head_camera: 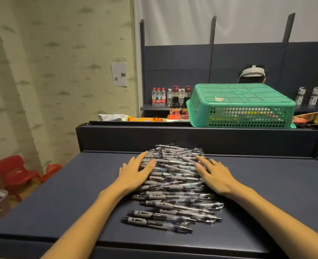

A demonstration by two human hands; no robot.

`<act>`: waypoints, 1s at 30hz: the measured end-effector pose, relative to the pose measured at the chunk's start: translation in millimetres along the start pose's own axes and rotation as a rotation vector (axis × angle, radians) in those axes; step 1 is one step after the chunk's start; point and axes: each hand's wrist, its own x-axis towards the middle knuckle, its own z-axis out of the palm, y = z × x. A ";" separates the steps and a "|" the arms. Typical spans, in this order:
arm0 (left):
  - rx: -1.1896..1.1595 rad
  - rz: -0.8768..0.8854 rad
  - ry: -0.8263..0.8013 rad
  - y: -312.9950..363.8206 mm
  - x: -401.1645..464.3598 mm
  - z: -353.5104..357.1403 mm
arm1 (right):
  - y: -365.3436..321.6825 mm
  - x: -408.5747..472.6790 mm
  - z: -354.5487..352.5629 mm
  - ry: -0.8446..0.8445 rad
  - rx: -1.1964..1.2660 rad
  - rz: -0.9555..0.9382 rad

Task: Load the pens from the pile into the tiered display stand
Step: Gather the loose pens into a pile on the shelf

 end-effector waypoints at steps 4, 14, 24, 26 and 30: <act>-0.071 -0.006 0.024 4.7 2.1 1.0 | -17.4 6.7 4.4 -0.011 0.128 -0.010; -0.123 0.084 0.153 9.6 -1.9 -3.9 | -22.0 21.5 0.3 0.127 0.225 -0.085; -0.117 0.015 0.095 2.3 4.2 -4.7 | -1.5 28.5 -5.7 0.109 0.247 0.028; -0.128 0.010 0.086 4.4 6.0 -4.3 | -3.4 33.3 -7.9 0.104 0.279 -0.040; -0.105 0.022 0.052 5.7 7.6 -6.8 | -6.5 42.2 -7.0 0.068 0.229 -0.109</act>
